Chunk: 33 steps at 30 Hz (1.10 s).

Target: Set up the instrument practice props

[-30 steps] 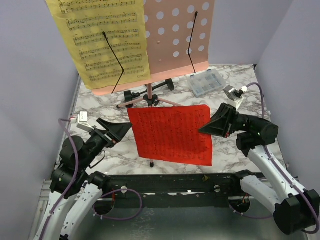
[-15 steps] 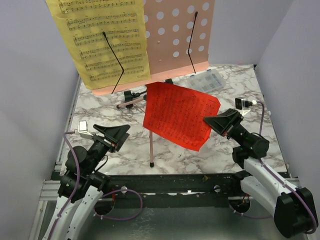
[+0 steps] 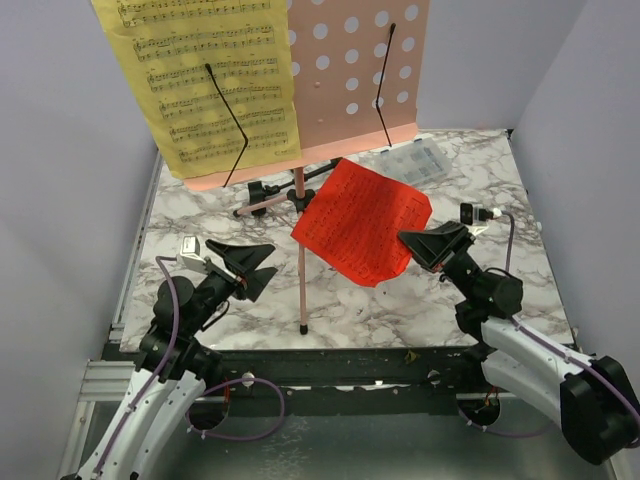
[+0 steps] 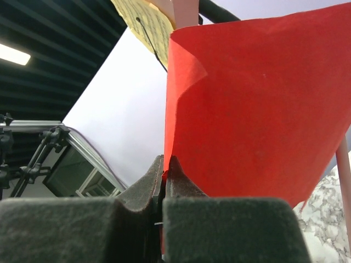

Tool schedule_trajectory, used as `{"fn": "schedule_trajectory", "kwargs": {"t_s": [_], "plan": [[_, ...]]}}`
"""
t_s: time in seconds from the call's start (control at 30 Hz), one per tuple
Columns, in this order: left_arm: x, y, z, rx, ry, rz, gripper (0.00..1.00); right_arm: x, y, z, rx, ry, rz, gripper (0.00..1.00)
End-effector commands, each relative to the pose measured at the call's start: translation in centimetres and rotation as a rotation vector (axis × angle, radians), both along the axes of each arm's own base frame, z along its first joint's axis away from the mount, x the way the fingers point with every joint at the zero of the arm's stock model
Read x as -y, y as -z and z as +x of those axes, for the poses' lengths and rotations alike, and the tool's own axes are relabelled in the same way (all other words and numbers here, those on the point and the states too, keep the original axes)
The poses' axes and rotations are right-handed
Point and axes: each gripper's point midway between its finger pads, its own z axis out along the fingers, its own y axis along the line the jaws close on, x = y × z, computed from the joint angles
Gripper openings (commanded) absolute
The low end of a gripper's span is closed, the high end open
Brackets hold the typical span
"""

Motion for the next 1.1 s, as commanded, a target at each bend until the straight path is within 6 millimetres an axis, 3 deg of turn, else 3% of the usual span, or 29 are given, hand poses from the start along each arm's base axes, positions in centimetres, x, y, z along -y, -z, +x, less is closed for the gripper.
{"fn": "schedule_trajectory", "kwargs": {"t_s": [0.0,0.17,0.37,0.5,0.63,0.87,1.07], "plan": [[1.4,-1.4,-0.7,-0.034,0.098,-0.093,0.99,-0.5,-0.8,0.0,0.034,0.048,0.039,0.01],[3.5,-0.7,-1.0,-0.162,0.233,-0.129,0.98,-1.5,-0.5,-0.3,0.048,0.056,0.051,0.01],[5.0,-0.9,-0.5,-0.223,0.265,-0.118,0.95,-0.4,-0.1,-0.8,0.046,0.087,0.110,0.01],[7.9,0.6,-0.2,-0.245,0.305,-0.073,0.96,-0.1,-0.8,-0.6,0.050,0.117,0.109,0.01],[11.4,0.2,-0.3,-0.177,0.348,-0.097,0.97,0.3,-1.5,-0.9,0.068,0.146,0.105,0.01],[12.6,-3.4,1.0,-0.013,0.201,-0.192,0.99,0.8,-1.2,-1.3,0.054,0.137,0.129,0.01],[13.0,-4.5,1.4,0.024,0.150,-0.254,0.98,0.7,-1.6,-1.4,0.063,0.134,0.129,0.01]]}}
